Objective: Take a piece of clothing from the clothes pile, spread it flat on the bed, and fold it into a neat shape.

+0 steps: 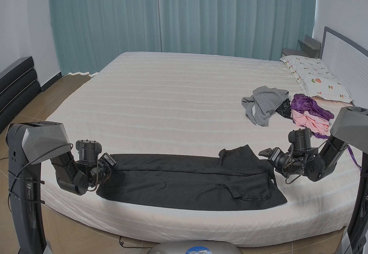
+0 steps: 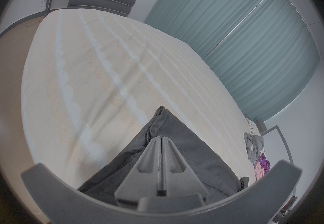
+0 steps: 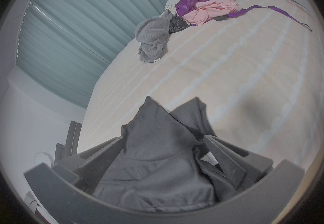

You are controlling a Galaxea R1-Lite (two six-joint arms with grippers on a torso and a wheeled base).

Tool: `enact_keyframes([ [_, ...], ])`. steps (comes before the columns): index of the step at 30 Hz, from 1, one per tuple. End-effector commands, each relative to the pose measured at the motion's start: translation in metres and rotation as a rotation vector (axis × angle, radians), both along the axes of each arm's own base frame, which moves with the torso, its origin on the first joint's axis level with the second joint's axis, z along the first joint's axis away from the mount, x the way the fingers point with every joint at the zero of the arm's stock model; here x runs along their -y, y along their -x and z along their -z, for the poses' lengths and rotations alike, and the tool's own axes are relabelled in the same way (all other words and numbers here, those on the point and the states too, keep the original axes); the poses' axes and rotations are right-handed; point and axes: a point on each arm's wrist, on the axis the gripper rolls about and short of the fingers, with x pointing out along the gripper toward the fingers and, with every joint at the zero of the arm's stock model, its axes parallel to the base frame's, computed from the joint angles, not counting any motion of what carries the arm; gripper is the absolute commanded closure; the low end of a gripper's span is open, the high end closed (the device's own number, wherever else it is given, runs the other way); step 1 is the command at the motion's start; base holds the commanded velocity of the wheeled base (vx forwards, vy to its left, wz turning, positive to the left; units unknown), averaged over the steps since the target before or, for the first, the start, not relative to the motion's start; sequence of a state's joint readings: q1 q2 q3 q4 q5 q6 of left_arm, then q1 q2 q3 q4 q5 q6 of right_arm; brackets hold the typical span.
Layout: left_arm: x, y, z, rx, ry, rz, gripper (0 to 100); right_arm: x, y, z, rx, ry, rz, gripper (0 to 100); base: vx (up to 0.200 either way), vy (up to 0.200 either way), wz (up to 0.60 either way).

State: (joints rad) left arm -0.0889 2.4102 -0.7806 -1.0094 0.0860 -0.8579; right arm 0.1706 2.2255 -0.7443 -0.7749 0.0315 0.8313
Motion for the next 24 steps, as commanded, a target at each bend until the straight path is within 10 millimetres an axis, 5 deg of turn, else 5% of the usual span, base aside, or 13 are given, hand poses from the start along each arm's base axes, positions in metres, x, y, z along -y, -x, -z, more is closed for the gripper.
enact_keyframes([
  [1,-0.002,0.005,-0.002,-0.005,-0.001,-0.006,100,-0.019,-0.017,0.013,-0.021,0.016,-0.012,0,0.000,0.000,0.00],
  [17,-0.001,0.006,-0.001,-0.012,-0.002,-0.005,100,-0.023,-0.031,0.025,-0.107,0.092,-0.036,0,0.000,0.000,0.00],
  [24,-0.001,0.006,-0.001,-0.010,-0.002,-0.005,100,-0.012,-0.047,0.013,-0.038,0.097,-0.008,0,0.000,0.000,0.00],
])
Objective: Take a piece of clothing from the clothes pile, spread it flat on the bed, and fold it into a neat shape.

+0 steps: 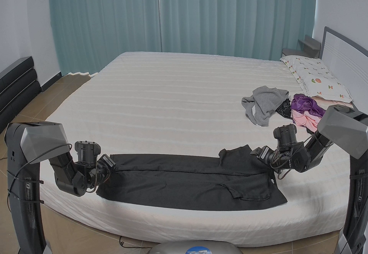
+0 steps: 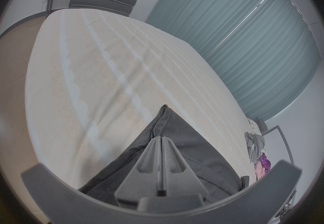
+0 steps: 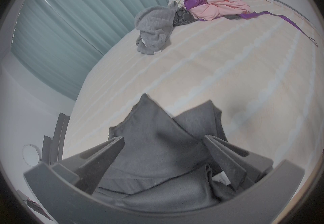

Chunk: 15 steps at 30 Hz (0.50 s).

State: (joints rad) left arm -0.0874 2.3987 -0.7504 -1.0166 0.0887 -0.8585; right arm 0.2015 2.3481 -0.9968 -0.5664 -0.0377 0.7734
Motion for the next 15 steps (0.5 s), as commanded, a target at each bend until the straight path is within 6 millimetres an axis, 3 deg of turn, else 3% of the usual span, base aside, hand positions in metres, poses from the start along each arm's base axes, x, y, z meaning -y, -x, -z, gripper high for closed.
enact_keyframes([
  [1,0.000,0.000,0.000,0.001,0.000,-0.001,100,0.006,-0.006,-0.004,0.022,-0.004,0.009,0,0.000,0.000,0.00],
  [7,-0.003,0.002,0.001,-0.014,-0.002,-0.007,100,0.010,-0.009,-0.006,0.038,0.003,-0.099,0,0.000,0.000,0.00],
  [15,-0.003,0.009,-0.002,-0.017,0.003,-0.005,100,0.002,-0.018,0.009,0.041,0.036,-0.231,0,0.000,0.000,0.00],
])
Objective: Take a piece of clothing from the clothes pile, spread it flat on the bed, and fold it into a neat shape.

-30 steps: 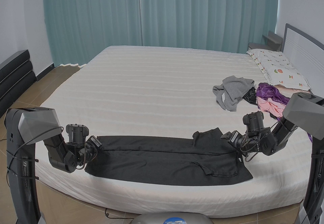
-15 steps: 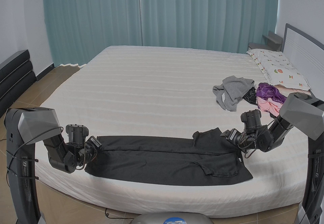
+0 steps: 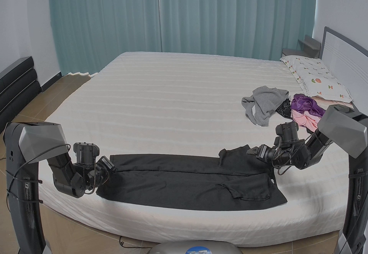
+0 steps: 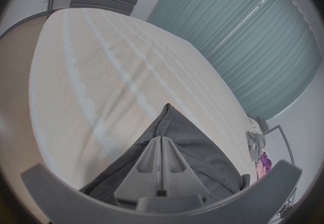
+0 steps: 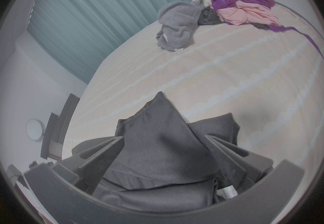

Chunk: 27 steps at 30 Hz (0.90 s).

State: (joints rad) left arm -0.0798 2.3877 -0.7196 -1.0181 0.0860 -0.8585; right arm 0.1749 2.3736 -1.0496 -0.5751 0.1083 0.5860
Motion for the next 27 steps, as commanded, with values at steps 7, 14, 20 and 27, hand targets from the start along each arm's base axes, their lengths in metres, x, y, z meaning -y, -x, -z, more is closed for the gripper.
enact_keyframes([
  [7,-0.001,0.001,-0.003,0.007,0.002,-0.004,0,-0.005,-0.009,0.018,-0.013,0.033,-0.044,0,0.000,0.000,0.00],
  [14,-0.008,0.000,-0.005,0.013,0.003,-0.023,0,-0.008,-0.011,0.022,-0.013,0.039,-0.055,0,0.000,0.000,0.00],
  [20,-0.009,0.000,-0.007,0.019,0.005,-0.025,0,-0.007,-0.010,0.027,-0.025,0.050,-0.063,100,0.000,0.000,0.00],
  [27,-0.009,0.000,-0.008,0.018,0.005,-0.025,0,0.004,-0.003,0.024,-0.040,0.071,-0.046,100,0.000,0.000,0.00],
])
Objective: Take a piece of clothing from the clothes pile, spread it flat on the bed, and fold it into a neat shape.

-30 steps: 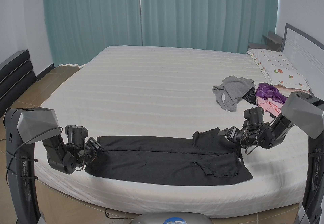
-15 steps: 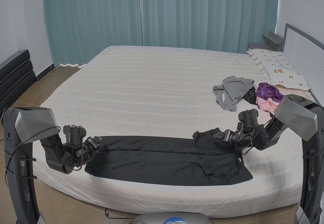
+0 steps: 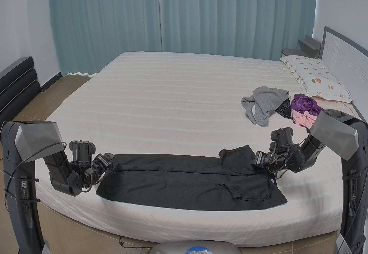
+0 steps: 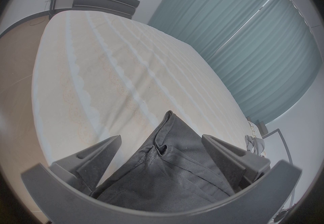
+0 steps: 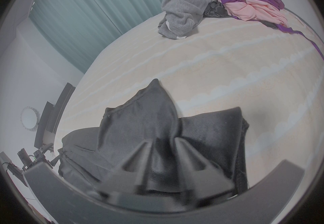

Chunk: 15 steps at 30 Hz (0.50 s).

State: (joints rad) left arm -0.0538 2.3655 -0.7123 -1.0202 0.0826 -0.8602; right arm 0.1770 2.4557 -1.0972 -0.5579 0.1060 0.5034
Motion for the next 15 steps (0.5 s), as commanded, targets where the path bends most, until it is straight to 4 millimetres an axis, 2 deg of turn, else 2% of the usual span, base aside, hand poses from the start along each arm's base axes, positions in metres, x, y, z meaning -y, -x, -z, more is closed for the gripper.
enact_keyframes([
  [1,0.000,0.000,-0.001,0.001,0.000,-0.001,0,0.008,0.006,-0.003,-0.008,0.005,0.015,100,0.000,0.000,0.00],
  [15,0.000,0.001,-0.001,-0.001,0.000,-0.001,0,0.019,0.031,-0.016,-0.042,0.000,0.028,100,0.000,0.000,0.00],
])
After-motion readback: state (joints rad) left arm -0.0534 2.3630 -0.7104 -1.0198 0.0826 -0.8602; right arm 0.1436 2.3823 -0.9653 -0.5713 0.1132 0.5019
